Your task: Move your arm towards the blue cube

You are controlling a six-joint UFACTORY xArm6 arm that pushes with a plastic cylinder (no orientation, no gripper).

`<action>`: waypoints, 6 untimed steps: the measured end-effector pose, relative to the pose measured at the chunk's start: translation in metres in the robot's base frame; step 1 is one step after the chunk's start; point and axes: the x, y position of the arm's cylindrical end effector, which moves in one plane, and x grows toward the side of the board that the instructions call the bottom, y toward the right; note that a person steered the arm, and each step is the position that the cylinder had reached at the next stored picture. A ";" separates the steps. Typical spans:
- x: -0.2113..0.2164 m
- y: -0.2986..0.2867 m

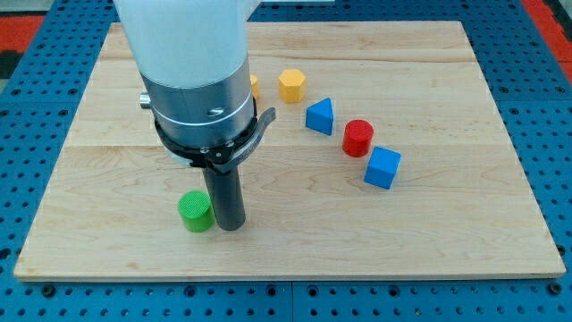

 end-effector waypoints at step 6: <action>0.021 0.134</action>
